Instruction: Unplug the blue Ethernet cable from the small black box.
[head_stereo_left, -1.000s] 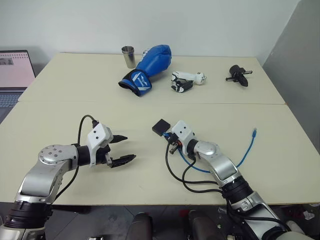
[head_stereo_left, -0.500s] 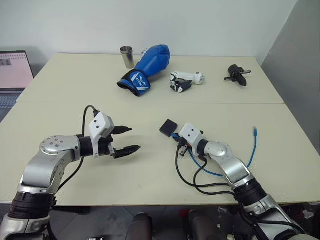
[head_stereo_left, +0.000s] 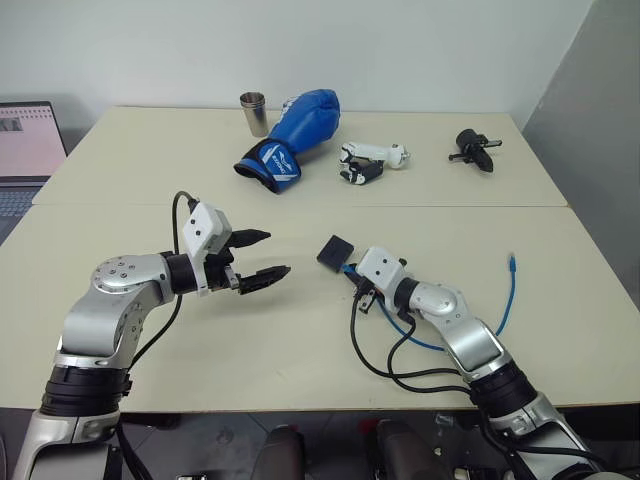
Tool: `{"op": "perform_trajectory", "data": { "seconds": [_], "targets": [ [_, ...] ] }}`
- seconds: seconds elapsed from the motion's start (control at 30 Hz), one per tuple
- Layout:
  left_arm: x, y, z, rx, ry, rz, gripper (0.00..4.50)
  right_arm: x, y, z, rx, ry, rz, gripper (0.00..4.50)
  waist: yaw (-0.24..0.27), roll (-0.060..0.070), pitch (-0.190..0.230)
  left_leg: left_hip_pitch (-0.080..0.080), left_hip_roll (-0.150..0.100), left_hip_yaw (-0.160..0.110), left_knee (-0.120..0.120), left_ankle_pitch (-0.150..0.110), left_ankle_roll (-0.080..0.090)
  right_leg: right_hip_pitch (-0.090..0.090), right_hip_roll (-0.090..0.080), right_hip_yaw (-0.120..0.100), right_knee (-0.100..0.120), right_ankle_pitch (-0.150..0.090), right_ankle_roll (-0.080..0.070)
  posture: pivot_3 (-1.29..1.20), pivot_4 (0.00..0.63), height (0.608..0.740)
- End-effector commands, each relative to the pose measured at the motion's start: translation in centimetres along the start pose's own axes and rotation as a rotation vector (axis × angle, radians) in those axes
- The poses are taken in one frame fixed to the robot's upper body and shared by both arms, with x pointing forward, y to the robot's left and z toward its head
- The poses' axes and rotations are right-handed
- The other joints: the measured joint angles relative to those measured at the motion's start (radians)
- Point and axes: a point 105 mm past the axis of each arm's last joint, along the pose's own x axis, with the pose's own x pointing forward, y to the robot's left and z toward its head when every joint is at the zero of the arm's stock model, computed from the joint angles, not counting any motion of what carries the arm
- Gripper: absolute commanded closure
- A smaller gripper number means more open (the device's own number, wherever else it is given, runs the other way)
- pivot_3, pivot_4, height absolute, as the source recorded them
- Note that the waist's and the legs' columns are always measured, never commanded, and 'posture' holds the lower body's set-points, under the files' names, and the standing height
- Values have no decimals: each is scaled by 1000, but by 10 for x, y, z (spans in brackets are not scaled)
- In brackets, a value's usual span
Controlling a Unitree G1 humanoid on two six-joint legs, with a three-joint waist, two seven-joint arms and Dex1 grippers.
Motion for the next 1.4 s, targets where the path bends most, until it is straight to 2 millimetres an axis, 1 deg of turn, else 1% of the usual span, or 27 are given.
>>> {"op": "perform_trajectory", "data": {
  "seconds": [0.03, 0.13, 0.23, 0.37, 0.47, 0.57, 0.7, 0.9, 1.03, 1.4],
  "targets": [
    [-2, 8, 7, -86, -44, 6, 0, -8, -9, 34, -206, -125, 3, 4287, 0, 0, 0, 0, 0, 0, 0, 0, 0, 0, 0, 0, 0, 0, 0, 0, 150, 740],
    [1, 9, 10, -220, -73, -37, 0, -15, -13, 43, -351, -170, 27, 4287, 0, 0, 0, 0, 0, 0, 0, 0, 0, 0, 0, -1, 0, 0, 0, 0, 150, 740],
    [3, 6, 12, -307, -83, -107, 0, -22, -16, 53, -472, -221, 48, 4287, -1, 0, 0, 0, 0, 0, 0, 0, 0, 0, 0, -1, 0, 0, 0, 0, 150, 740],
    [6, -6, 17, -391, -75, -239, 0, -31, -16, 66, -653, -311, 74, 4287, -1, 0, 0, 0, 0, 0, 0, 0, 0, 0, 0, -1, 0, 0, 0, 0, 150, 740],
    [11, -10, 22, -416, -81, -284, 0, -34, -14, 74, -733, -374, 80, 4287, -1, 0, 0, 0, 0, 0, 0, 0, 0, 0, 0, -1, 0, 0, 0, 0, 150, 740],
    [15, -13, 27, -421, -94, -314, 0, -36, -12, 81, -777, -426, 77, 4287, -1, 0, 0, 0, 0, 0, 0, 0, 0, 0, 0, -1, 0, 0, 0, 0, 150, 740],
    [18, -20, 32, -426, -99, -364, 0, -38, -7, 88, -791, -484, 81, 4287, -1, 0, 0, 0, 0, 0, 1, 0, 0, 1, 0, 0, 0, 0, 0, 0, 150, 740],
    [17, -25, 33, -435, -89, -400, 0, -38, -5, 87, -810, -500, 95, 4287, 0, 0, 0, 0, 0, 0, 1, 0, 0, 1, 0, 0, 0, 0, 0, 0, 150, 740],
    [16, -23, 34, -439, -97, -397, 659, -37, -3, 86, -814, -504, 108, 4287, 0, 0, 0, 0, 0, 0, 1, 0, 0, 1, 0, 0, 0, 0, 0, 0, 150, 740],
    [15, -27, 28, -421, -77, -412, 3060, -37, 4, 87, -801, -533, 130, 4287, 0, 0, 0, 0, 0, 0, 1, 0, 0, 1, 0, 0, 0, 0, 0, 0, 150, 740]
  ]
}}
